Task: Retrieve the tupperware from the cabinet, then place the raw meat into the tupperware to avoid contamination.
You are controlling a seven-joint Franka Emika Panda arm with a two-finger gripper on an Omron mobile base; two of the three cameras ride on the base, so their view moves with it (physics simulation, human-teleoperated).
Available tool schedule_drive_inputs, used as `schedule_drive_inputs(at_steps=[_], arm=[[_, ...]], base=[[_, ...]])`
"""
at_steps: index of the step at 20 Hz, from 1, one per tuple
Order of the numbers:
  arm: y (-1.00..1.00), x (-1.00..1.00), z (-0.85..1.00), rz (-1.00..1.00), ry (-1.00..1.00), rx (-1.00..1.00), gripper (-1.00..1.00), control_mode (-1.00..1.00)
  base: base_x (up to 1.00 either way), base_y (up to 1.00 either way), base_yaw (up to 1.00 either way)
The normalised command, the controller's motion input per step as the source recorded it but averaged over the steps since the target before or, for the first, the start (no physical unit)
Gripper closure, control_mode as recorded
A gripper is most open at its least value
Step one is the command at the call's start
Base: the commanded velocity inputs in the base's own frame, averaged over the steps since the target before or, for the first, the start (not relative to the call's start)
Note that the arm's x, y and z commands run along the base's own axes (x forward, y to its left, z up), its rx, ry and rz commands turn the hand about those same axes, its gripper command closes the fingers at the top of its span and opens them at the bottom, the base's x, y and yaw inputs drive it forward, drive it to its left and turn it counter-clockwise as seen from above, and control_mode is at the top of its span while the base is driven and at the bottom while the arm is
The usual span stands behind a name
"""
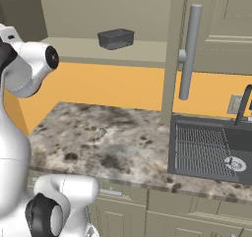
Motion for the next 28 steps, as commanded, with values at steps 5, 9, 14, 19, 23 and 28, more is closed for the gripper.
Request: schedule_drive_inputs(at_steps=[5, 9, 14, 19, 23, 28], arm=[[0.76, -0.01, 0.00, 0.00, -0.06, -0.05, -1.00, -1.00], [0.64, 0.00, 0.00, 0.00, -0.08, -0.05, -1.00, -1.00], [0.50, 0.00, 0.00, -0.01, -0.07, -0.05, -1.00, -1.00], [0.27, 0.00, 0.00, -0.05, -0.03, -0.04, -1.00, -1.00], [0.11, 0.00, 0.00, -0.06, 0.00, -0.02, -1.00, -1.00], [0.04, 0.00, 0.00, -0.02, 0.00, 0.00, -1.00, -1.00]], base=[[0.00, 0.00, 0.00], [0.00, 0.00, 0.00], [0.00, 0.00, 0.00], [0.00, 0.00, 0.00], [0.00, 0.00, 0.00], [0.00, 0.00, 0.00]])
